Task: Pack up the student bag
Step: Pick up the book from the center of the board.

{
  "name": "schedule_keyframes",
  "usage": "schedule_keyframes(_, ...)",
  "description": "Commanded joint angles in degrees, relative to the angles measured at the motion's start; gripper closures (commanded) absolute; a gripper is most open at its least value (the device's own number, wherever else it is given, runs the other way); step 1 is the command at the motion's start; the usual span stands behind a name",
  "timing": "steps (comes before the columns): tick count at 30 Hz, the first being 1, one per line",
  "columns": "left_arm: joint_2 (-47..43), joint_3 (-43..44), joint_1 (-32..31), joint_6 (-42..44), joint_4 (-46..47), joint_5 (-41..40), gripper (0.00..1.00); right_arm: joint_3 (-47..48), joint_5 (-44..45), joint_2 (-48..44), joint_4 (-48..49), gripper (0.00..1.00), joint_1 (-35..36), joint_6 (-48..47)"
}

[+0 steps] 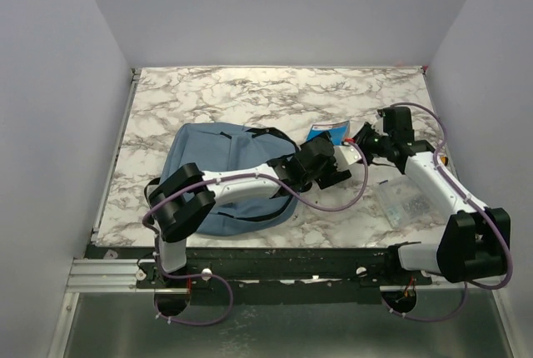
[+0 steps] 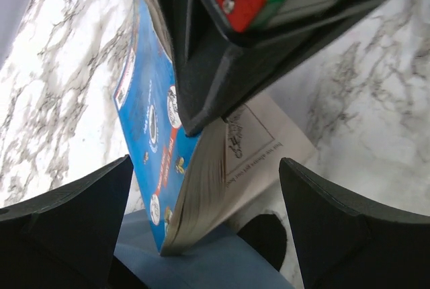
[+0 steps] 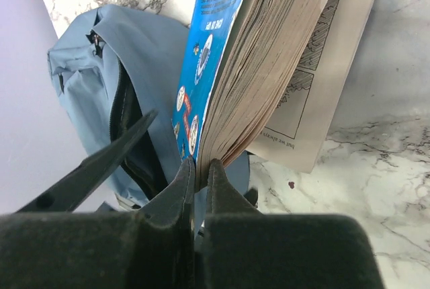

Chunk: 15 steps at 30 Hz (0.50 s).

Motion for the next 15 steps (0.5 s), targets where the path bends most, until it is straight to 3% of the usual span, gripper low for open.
schedule_keyframes(1, 3.72, 4.27, -0.29, 2.07, 1.28, -8.69, 0.09, 1.87, -3.42, -2.45, -0.40, 0.99, -0.37, 1.17)
schedule_keyframes(8, 6.34, 5.63, -0.20, 1.63, 2.06, -12.24, 0.21, 1.25, -5.70, -3.05, 0.83, 0.99, -0.43, 3.46)
schedule_keyframes(10, 6.38, 5.49, -0.13, 1.89, 2.03, -11.27, 0.32, 0.92, -5.71, -3.46, 1.23, 0.99, -0.45, 3.84)
schedule_keyframes(12, 6.27, 5.33, -0.20, 1.72, 2.03, -10.95, 0.51, 0.88, -5.17, -4.13, 1.35, 0.99, -0.47, 3.73)
schedule_keyframes(15, 5.16, 4.73, -0.17, 1.50, 1.93, -9.54, 0.67, 2.04, -4.46, -5.12, 1.26, 0.99, -0.46, 1.88)
